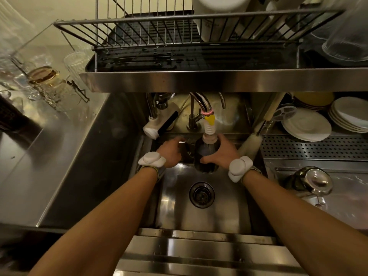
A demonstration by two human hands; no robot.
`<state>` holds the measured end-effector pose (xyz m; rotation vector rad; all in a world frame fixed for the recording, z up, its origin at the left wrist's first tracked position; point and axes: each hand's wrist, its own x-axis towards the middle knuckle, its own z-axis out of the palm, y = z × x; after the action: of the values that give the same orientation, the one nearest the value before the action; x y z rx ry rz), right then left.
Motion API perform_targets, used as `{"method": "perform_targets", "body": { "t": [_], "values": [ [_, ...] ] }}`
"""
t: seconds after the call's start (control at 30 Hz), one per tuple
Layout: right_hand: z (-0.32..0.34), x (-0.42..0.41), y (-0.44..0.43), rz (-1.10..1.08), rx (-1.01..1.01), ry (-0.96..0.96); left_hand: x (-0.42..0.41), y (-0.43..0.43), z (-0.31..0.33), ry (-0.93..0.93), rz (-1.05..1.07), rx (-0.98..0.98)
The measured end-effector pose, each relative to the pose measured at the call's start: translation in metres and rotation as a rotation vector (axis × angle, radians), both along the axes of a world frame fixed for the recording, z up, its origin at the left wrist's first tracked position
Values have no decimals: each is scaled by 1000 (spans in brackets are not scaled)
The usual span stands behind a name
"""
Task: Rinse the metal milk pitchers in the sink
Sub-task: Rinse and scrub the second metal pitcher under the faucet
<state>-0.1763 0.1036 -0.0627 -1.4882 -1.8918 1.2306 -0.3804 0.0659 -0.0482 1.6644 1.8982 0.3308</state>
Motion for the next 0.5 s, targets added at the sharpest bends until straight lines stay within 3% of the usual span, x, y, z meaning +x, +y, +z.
{"method": "perform_targets", "body": {
  "t": [0.5],
  "values": [
    [-7,1,0,-1,1,-21,1,-10,-4,-24,-8,-22]
  ]
}}
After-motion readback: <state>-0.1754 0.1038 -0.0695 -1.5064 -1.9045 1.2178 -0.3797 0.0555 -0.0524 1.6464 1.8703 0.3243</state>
